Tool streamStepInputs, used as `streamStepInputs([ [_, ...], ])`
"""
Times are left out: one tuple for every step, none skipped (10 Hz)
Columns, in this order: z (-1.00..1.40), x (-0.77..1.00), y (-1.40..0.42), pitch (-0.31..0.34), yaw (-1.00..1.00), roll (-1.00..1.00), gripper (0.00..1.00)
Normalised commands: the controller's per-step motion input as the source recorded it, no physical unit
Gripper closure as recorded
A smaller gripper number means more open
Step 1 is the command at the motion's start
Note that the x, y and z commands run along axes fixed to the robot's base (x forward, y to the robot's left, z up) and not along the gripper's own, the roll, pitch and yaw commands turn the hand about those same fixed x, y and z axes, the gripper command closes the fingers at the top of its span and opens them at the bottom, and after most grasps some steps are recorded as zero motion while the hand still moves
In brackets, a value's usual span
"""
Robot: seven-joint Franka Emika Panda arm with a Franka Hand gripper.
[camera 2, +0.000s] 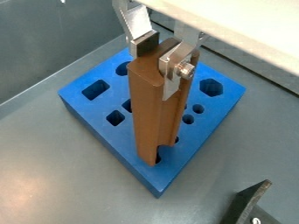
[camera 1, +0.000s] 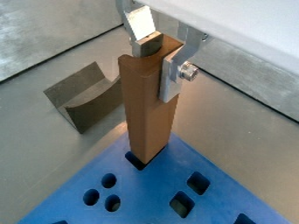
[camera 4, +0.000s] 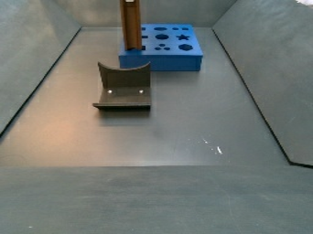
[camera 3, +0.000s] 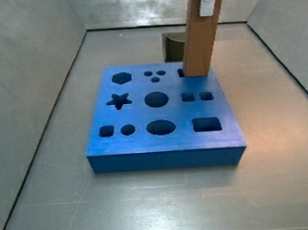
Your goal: Insert the arch object.
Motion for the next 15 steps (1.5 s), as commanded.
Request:
streamStepInputs([
  [-0.22, -0.20, 0.00, -0.021, 0.19, -0.12, 1.00],
  [-0.19, -0.22, 0.00, -0.014, 0.21, -0.12, 1.00],
  [-0.18, -0.19, 0.00, -0.006, 0.18, -0.12, 1.00],
  [-0.22, -0.14, 0.00, 0.000, 0.17, -0.10, 1.00],
  [-0.22, -0.03, -0.02, 0.000, 0.13, -0.08, 1.00],
  [-0.21, 0.00, -0.04, 0.000, 0.08, -0.04, 1.00],
  [-0.22, 0.00, -0.03, -0.019, 0.00, -0.03, 1.00],
  [-0.25, 0.00, -0.05, -0.026, -0.03, 0.00, 1.00],
  [-0.25, 0.00, -0.07, -0.033, -0.04, 0.00, 1.00],
  [-0.25, 0.00, -0.06, -0.059, -0.05, 0.00, 1.00],
  [-0.24, -0.02, -0.07, -0.084, -0.04, 0.00, 1.00],
  [-0.23, -0.05, -0.08, -0.106, -0.03, 0.00, 1.00],
  [-0.25, -0.06, -0.08, -0.121, -0.01, 0.00, 1.00],
  [-0.26, -0.05, -0.08, -0.123, -0.01, 0.00, 1.00],
  [-0.28, 0.00, 0.00, -0.091, 0.00, 0.00, 1.00],
])
